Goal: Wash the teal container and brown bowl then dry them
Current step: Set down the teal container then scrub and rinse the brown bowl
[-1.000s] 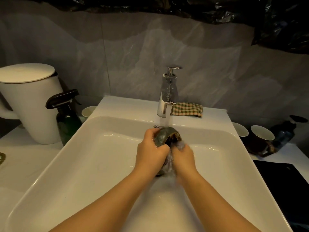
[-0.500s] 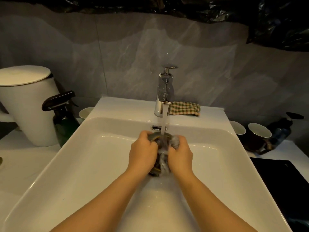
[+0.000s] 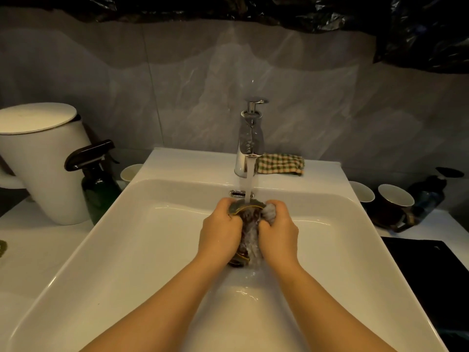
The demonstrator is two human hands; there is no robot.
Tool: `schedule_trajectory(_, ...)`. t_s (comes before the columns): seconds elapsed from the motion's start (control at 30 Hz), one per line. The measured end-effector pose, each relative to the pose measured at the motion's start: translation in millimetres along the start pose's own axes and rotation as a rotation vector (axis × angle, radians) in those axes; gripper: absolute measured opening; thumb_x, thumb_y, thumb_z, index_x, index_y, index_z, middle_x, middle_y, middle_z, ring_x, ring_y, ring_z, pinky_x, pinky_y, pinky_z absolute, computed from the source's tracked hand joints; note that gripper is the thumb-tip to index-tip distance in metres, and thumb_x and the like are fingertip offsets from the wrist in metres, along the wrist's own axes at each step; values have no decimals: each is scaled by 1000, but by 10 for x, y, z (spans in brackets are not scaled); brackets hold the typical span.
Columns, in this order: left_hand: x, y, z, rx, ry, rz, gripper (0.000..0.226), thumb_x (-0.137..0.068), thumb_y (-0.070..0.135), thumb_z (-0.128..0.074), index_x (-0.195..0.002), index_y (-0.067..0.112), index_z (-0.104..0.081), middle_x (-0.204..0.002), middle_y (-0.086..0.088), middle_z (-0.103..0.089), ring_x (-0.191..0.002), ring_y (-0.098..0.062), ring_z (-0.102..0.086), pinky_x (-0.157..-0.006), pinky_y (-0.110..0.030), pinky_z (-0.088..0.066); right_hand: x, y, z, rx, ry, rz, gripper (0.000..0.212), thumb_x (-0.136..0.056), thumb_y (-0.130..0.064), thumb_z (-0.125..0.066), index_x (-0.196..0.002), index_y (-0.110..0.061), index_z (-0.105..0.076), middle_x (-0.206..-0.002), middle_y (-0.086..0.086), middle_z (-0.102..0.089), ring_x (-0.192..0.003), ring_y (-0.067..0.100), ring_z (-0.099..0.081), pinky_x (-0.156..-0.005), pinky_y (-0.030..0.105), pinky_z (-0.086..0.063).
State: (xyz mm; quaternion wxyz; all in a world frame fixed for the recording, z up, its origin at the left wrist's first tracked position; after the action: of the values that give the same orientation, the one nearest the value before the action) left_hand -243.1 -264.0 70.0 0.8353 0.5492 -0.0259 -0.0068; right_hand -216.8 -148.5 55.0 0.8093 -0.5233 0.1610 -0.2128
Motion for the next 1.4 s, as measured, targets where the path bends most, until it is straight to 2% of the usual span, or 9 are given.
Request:
schedule_trajectory(0.17,43,-70,24,243,163,133,34,-84,-2,-42,-104,25,-45,-80,3,-55,-69,-11,-52,-56,-24,-41,139,224,-359,-507,-180,-584,16,-82,6,-46,-88,-3,-58,-83,18,-67,-73,32,-67,-66,44,-59)
schedule_trajectory(0.47,-22,-94,-79,-345,-172,95,10,-84,13,-43,-87,14,-53,-91,-10,-62,-84,-29,-59,-71,-34,-46,13,-111,4,376,-153,451,45,-83,2,-48,-122,-19,-57,-115,-1,-59,-102,19,-53,-79,27,-41)
schedule_trajectory(0.7,-55,-120,7,-44,91,196,14,-87,1,-41,-94,11,-48,-74,-3,-50,-62,-13,-47,-49,-26,-33,79,157,-203,-240,-142,-353,19,-82,2,-39,-86,-13,-50,-80,13,-56,-65,22,-52,-54,26,-43)
schedule_trajectory(0.87,-95,-308,-7,266,112,395,25,-77,-2,-42,-96,4,-57,-82,-17,-64,-72,-35,-64,-63,-45,-57,3,-21,-86,1,-166,-135,16,-84,-3,-43,-82,-19,-40,-75,0,-48,-68,17,-50,-53,25,-39)
schedule_trajectory(0.97,-74,-168,-24,-52,46,130,36,-80,0,-49,-111,14,-36,-97,-6,-57,-80,-27,-61,-60,-36,-50,-55,-77,28,90,-147,-51,14,-84,-4,-44,-87,-18,-40,-76,0,-50,-74,22,-53,-63,32,-44)
schedule_trajectory(1.03,-37,-97,-50,-288,1,-137,53,-82,9,-54,-128,17,-30,-126,-5,-45,-109,-27,-55,-82,-36,-50,-89,-50,93,131,-138,-54,18,-84,-4,-45,-96,-17,-41,-76,-3,-48,-75,21,-52,-69,34,-46)
schedule_trajectory(1.1,-38,-60,-75,-508,7,-372,58,-86,24,-55,-138,14,-33,-153,-6,-22,-141,-25,-21,-114,-37,-27,-130,-16,176,94,-106,-106,22,-86,-6,-46,-104,-17,-40,-78,-3,-48,-79,22,-53,-71,34,-46)
schedule_trajectory(1.17,-3,8,-86,-685,19,-541,52,-90,40,-48,-136,17,-42,-158,-3,-15,-147,-21,-3,-117,-37,-5,-176,28,236,37,-73,-172,22,-87,-7,-47,-106,-16,-41,-87,3,-51,-81,23,-52,-72,34,-44)
schedule_trajectory(1.4,106,115,-223,-1017,-41,-1005,36,-67,61,-55,-73,27,-68,-83,10,-70,-109,-21,-63,-111,-56,-12,-247,102,308,-22,-97,-280,19,-85,-12,-52,-103,-10,-50,-100,12,-59,-88,26,-54,-72,31,-40)
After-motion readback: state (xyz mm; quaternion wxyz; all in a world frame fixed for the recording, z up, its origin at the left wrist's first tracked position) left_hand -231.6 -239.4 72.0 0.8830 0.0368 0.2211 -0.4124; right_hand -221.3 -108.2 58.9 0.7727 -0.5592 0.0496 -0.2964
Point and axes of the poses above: each hand's wrist, its own x-axis away from the middle knuckle, its own z-axis out of the back of the hand, y = z × x, the point moved 4 cm from there along -x, towards the middle knuckle
